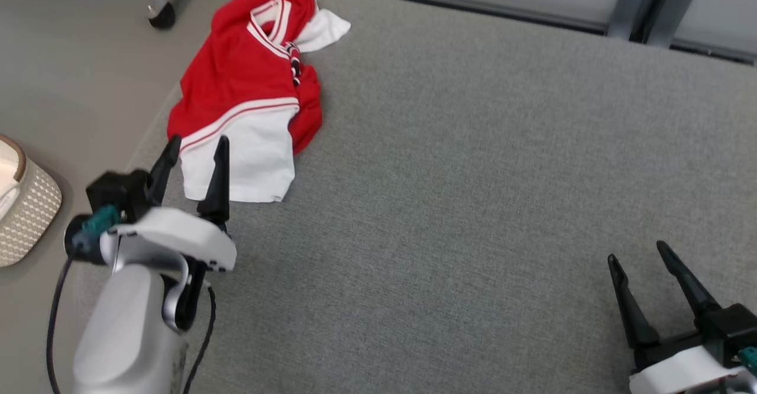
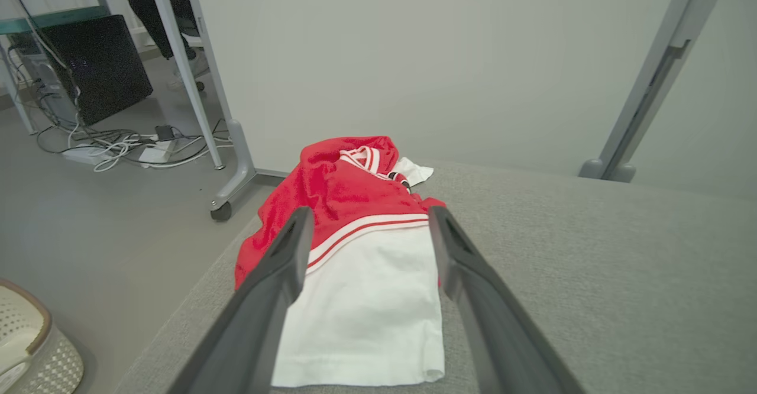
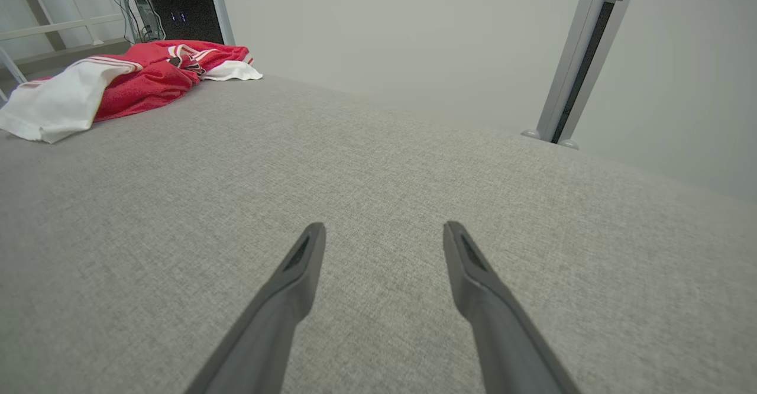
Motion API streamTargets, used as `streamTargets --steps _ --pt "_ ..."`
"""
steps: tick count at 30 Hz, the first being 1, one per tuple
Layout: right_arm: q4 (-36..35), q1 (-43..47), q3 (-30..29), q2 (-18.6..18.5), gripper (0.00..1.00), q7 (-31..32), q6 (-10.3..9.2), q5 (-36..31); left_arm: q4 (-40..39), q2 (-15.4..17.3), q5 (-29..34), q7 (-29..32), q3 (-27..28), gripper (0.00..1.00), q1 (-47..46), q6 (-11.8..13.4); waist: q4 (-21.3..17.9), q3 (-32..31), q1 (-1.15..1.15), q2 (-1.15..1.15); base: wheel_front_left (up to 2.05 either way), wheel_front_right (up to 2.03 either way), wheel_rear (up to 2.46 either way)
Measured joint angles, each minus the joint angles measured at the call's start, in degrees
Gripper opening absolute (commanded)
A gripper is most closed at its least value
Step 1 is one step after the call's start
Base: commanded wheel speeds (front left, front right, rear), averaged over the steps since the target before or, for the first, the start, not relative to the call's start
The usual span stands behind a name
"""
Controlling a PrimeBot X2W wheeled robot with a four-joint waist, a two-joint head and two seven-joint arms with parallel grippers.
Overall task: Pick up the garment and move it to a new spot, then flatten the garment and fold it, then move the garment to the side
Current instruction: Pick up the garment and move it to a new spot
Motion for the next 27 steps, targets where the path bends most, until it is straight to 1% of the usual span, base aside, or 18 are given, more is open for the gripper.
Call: streamTargets --steps 4,7,10,13,14,15,18,21,24,27 --pt "-1.33 -2.50 -0.14 -1.96 1.00 0.00 0.00 -0.41 8.90 1.02 -1.23 3.45 -0.75 1.00 -10.60 -0.25 -1.02 6.37 0.00 0.00 0.00 0.00 0.00" --pt "-2.70 -3.43 0.41 -2.70 1.00 -0.26 0.02 -0.59 16.86 0.97 -3.93 6.38 0.29 1.00 -17.19 -0.26 -2.03 10.36 0.00 0.00 0.00 0.00 0.00" --pt "-4.38 -3.94 1.20 -2.96 1.00 -0.66 0.10 -0.55 24.21 1.96 -3.57 9.29 -0.56 1.00 -21.29 -0.33 -3.39 13.04 0.00 0.00 0.00 0.00 0.00" --pt "-5.30 -4.61 1.79 -2.92 1.00 -0.77 0.25 -0.25 29.43 2.59 -3.86 9.67 -1.25 1.00 -24.47 -0.35 -5.16 14.30 0.00 0.00 0.00 0.00 0.00" --pt "-5.38 -4.85 1.92 -2.87 1.00 -0.77 0.25 -0.14 30.84 2.78 -3.80 9.33 -1.49 0.42 -25.16 -0.48 -5.68 14.51 0.00 0.00 0.00 0.00 0.00" --pt "-5.39 -5.08 2.00 -2.71 1.00 -0.78 0.26 -0.09 32.19 2.83 -3.86 9.15 -1.72 0.00 -25.56 -0.49 -6.15 14.60 0.00 0.00 0.00 0.00 0.00" --pt "-4.87 -5.11 1.91 -2.37 1.00 -0.76 0.25 0.25 34.85 2.79 -4.35 7.61 -2.68 0.00 -25.99 -0.51 -6.84 13.92 0.00 0.00 0.00 0.00 0.00" --pt "-3.19 -5.05 1.99 -1.40 1.00 -0.65 0.14 0.90 35.61 2.80 -5.43 5.16 -4.00 0.00 -25.79 -0.52 -7.13 12.10 0.00 0.00 0.00 0.00 0.00" --pt "-1.45 -4.41 2.01 0.23 1.00 -0.40 0.00 1.67 33.93 2.65 -6.62 2.77 -6.34 0.00 -24.62 -0.59 -7.56 9.62 0.00 0.00 0.00 0.00 0.00" --pt "-0.05 -3.25 2.05 2.21 1.00 -0.19 0.00 2.40 29.56 2.07 -8.40 1.02 -9.29 0.00 -23.31 -0.62 -8.01 6.74 0.00 0.00 0.00 0.00 0.00"
